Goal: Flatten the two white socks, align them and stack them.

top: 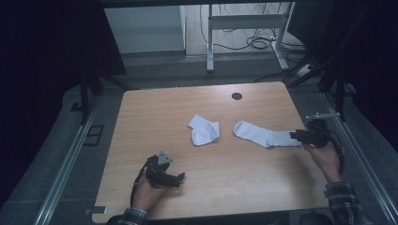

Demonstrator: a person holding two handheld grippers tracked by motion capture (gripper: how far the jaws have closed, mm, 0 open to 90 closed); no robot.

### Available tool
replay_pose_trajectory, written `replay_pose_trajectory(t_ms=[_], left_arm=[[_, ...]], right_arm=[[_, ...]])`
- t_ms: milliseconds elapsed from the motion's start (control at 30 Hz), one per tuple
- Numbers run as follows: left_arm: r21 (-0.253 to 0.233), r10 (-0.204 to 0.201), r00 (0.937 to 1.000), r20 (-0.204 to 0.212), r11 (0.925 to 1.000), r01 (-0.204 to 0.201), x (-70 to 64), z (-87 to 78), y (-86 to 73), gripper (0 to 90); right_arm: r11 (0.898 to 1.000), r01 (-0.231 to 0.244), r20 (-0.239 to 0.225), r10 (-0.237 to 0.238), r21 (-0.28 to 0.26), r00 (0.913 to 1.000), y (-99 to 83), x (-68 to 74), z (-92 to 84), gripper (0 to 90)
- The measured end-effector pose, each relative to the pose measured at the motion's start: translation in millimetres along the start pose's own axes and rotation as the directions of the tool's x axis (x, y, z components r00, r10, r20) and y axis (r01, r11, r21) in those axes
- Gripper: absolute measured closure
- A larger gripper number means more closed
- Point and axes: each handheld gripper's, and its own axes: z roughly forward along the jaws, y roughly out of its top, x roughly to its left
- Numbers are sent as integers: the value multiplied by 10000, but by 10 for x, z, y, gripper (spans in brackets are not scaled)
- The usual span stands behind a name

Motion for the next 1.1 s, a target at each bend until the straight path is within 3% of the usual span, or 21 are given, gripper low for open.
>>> replay_pose_trajectory(t_ms=[33, 100, 133, 200, 233, 300, 400, 633, 767, 867, 933, 1000, 1100], left_arm=[[0, 0, 10000, 0, 10000, 0, 0, 0, 0, 0], [-3, 6, 10000, 0, 10000, -6, 0, 0, 0, 0], [-1, 2, 10000, 0, 10000, -2, 0, 0, 0, 0], [-4, -31, 10000, 0, 10000, 31, -2, 0, -1, 0], [-4, -31, 10000, 0, 10000, 31, -2, 0, -1, 0], [-6, -15, 10000, -6, 10000, 15, -2, 0, -1, 0], [3, 21, 10000, -13, 10000, -21, 1, -1, 0, 0], [11, -38, 10000, -17, 10000, 38, -4, -2, -1, 0], [382, -116, 9999, -66, 9992, 118, -20, 9, 65, 5], [464, -71, 10000, 33, 9989, 70, -39, 26, 114, 30], [138, 56, 9991, 415, 9999, -62, -98, 59, 219, 66], [2, 171, 9989, 430, 9999, -171, -128, 69, 264, 142], [-322, 218, 9981, 571, 9993, -200, -211, 129, 419, 169]], right_arm=[[10000, 0, 0, 0, 0, 10000, 0, 0, 0, 652], [9998, 186, -464, -185, 7, 9988, 23, 144, 102, 693], [9990, 435, -799, -430, 45, 9959, 40, 290, 227, 720], [9977, 635, -1031, -609, 226, 9928, 52, 421, 358, 726], [9977, 635, -1031, -609, 226, 9928, 52, 421, 358, 726], [9941, 944, -1089, -882, 527, 9901, 42, 541, 533, 732], [9927, 918, -1198, -821, 777, 9894, -13, 554, 617, 740], [9919, 853, -1586, -697, 943, 9849, -210, 530, 491, 754], [9909, 879, -1974, -665, 1020, 9781, -311, 527, 394, 744], [9906, 1000, -1868, -813, 929, 9790, -319, 523, 350, 728], [9926, 995, -1678, -867, 695, 9820, -299, 492, 277, 705], [9923, 1054, -1579, -942, 643, 9830, -293, 472, 258, 697], [9923, 1132, -1281, -1061, 502, 9861, -290, 408, 205, 677]])
